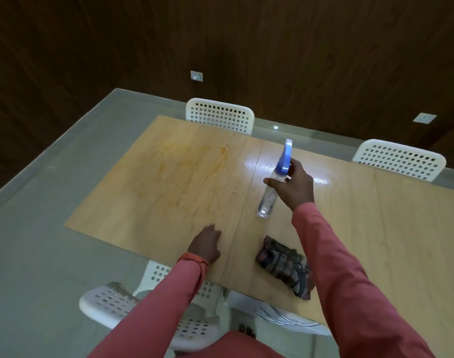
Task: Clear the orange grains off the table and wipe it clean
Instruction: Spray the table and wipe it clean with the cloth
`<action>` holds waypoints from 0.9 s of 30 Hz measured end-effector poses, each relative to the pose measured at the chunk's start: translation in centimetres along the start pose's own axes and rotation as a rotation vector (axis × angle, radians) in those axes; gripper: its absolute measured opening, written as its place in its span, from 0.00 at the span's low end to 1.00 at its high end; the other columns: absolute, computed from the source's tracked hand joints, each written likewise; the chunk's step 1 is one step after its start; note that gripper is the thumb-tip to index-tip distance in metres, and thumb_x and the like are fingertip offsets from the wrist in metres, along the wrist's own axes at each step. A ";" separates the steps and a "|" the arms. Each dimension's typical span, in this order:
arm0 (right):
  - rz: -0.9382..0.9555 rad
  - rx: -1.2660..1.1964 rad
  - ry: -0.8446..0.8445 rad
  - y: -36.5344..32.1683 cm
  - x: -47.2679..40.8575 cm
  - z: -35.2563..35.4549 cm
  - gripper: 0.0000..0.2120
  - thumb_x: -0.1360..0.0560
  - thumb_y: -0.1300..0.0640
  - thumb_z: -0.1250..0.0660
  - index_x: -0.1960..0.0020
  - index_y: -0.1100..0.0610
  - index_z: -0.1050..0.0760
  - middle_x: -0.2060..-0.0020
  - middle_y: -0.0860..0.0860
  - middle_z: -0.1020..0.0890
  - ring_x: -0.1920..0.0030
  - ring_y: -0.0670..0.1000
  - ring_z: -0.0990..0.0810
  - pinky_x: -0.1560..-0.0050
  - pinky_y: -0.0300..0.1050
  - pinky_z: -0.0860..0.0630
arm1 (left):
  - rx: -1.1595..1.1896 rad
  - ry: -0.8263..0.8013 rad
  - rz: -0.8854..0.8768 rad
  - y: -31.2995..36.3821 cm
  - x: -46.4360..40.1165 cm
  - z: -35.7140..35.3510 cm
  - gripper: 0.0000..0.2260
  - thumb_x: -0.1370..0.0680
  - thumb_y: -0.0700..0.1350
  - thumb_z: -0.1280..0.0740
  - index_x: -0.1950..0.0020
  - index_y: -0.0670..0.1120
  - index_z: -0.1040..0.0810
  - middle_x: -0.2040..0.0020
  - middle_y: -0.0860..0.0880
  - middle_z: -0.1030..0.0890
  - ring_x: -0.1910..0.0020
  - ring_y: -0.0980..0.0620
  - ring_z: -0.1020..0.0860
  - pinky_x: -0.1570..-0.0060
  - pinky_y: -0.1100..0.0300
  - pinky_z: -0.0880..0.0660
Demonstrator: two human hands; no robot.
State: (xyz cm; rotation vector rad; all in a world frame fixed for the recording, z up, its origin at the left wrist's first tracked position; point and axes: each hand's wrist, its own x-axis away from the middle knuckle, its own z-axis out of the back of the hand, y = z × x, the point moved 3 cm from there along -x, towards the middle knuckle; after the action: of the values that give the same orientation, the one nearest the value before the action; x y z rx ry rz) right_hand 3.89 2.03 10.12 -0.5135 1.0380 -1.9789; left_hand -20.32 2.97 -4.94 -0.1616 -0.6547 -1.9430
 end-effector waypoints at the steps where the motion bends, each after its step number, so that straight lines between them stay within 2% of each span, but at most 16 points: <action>1: -0.005 -0.018 0.003 0.6 0.6 0.1 0.39 0.34 0.55 0.18 0.28 0.56 0.31 0.37 0.54 0.21 0.40 0.55 0.21 0.36 0.52 0.24 | 0.004 0.003 -0.001 0.0 0.0 -0.1 0.31 0.24 0.42 0.31 0.23 0.46 0.38 0.21 0.46 0.45 0.22 0.48 0.45 0.26 0.56 0.44; 3: -0.006 -0.027 0.050 2.0 2.5 0.6 0.39 0.34 0.56 0.18 0.28 0.57 0.32 0.35 0.54 0.22 0.39 0.53 0.22 0.37 0.51 0.23 | 0.007 0.013 0.004 0.0 0.0 -0.1 0.31 0.24 0.42 0.31 0.23 0.46 0.38 0.21 0.46 0.45 0.23 0.49 0.45 0.26 0.56 0.44; 6: 0.042 0.000 0.118 5.5 5.4 1.0 0.25 0.32 0.60 0.21 0.38 0.58 0.26 0.46 0.52 0.19 0.48 0.52 0.19 0.45 0.48 0.19 | 0.008 0.018 0.014 0.1 0.1 -0.1 0.31 0.25 0.42 0.30 0.23 0.47 0.37 0.21 0.47 0.45 0.23 0.49 0.44 0.27 0.57 0.43; 8: 0.132 0.063 0.009 8.5 7.3 0.6 0.15 0.29 0.62 0.24 0.45 0.56 0.23 0.51 0.51 0.18 0.52 0.51 0.18 0.47 0.50 0.19 | 0.004 0.026 0.018 0.2 0.2 0.1 0.31 0.25 0.41 0.30 0.24 0.47 0.36 0.21 0.47 0.44 0.23 0.49 0.43 0.27 0.57 0.42; 10: 0.300 0.181 -0.198 11.9 8.7 0.1 0.09 0.25 0.60 0.28 0.45 0.55 0.20 0.50 0.51 0.17 0.49 0.53 0.18 0.46 0.52 0.19 | 0.012 0.020 0.025 0.4 0.3 0.0 0.31 0.26 0.41 0.30 0.24 0.47 0.36 0.21 0.47 0.43 0.23 0.49 0.43 0.27 0.57 0.42; 12: 0.547 0.363 -0.375 15.0 10.0 -0.4 0.13 0.22 0.53 0.33 0.39 0.55 0.20 0.41 0.54 0.18 0.38 0.57 0.21 0.38 0.55 0.23 | 0.019 0.025 0.044 0.4 0.4 0.0 0.31 0.26 0.41 0.29 0.24 0.48 0.36 0.21 0.48 0.43 0.23 0.49 0.43 0.26 0.57 0.42; 14: 0.736 0.504 -0.521 17.5 10.6 -0.9 0.22 0.19 0.46 0.40 0.29 0.54 0.25 0.28 0.53 0.26 0.25 0.56 0.33 0.25 0.54 0.35 | 0.033 0.029 0.061 0.4 0.4 0.0 0.32 0.26 0.40 0.29 0.24 0.49 0.35 0.21 0.49 0.43 0.23 0.50 0.43 0.26 0.57 0.42; 16: 0.860 0.607 -0.599 19.0 10.7 -1.2 0.27 0.18 0.42 0.44 0.22 0.52 0.35 0.21 0.52 0.38 0.20 0.55 0.44 0.21 0.54 0.47 | 0.052 0.048 0.070 0.4 0.5 0.1 0.32 0.27 0.40 0.29 0.25 0.49 0.34 0.22 0.49 0.42 0.23 0.50 0.42 0.27 0.57 0.43; 17: 0.901 0.649 -0.612 19.5 10.6 -1.4 0.28 0.17 0.42 0.45 0.21 0.51 0.38 0.20 0.52 0.42 0.19 0.56 0.47 0.21 0.55 0.48 | 0.065 0.057 0.072 0.4 0.5 0.2 0.32 0.27 0.40 0.28 0.25 0.49 0.34 0.22 0.49 0.42 0.24 0.50 0.42 0.27 0.58 0.43; 22: 0.942 0.700 -0.623 19.4 10.3 -2.9 0.26 0.16 0.45 0.48 0.20 0.52 0.41 0.19 0.55 0.44 0.19 0.59 0.49 0.22 0.59 0.45 | 0.092 0.053 0.095 0.2 0.8 0.1 0.32 0.27 0.42 0.27 0.25 0.50 0.34 0.22 0.52 0.40 0.24 0.51 0.40 0.28 0.57 0.42; 24: 0.926 0.697 -0.616 18.5 10.4 -4.3 0.26 0.16 0.46 0.51 0.20 0.52 0.41 0.20 0.56 0.44 0.19 0.59 0.49 0.22 0.59 0.44 | 0.089 0.064 0.084 -0.2 0.5 0.6 0.31 0.28 0.45 0.26 0.27 0.51 0.31 0.24 0.52 0.36 0.26 0.51 0.37 0.30 0.56 0.39; 27: 0.843 0.693 -0.618 16.0 10.2 -8.3 0.27 0.16 0.46 0.51 0.19 0.53 0.43 0.19 0.56 0.46 0.19 0.58 0.51 0.22 0.59 0.45 | 0.183 0.124 0.095 -1.7 -0.1 2.1 0.24 0.28 0.44 0.26 0.32 0.51 0.25 0.33 0.51 0.26 0.33 0.49 0.29 0.36 0.56 0.33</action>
State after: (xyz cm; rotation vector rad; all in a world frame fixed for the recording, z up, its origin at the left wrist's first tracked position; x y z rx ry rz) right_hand 0.16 -7.40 -7.95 -0.2048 0.0860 -1.1655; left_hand -22.10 4.68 -3.81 0.0401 -0.7249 -1.7767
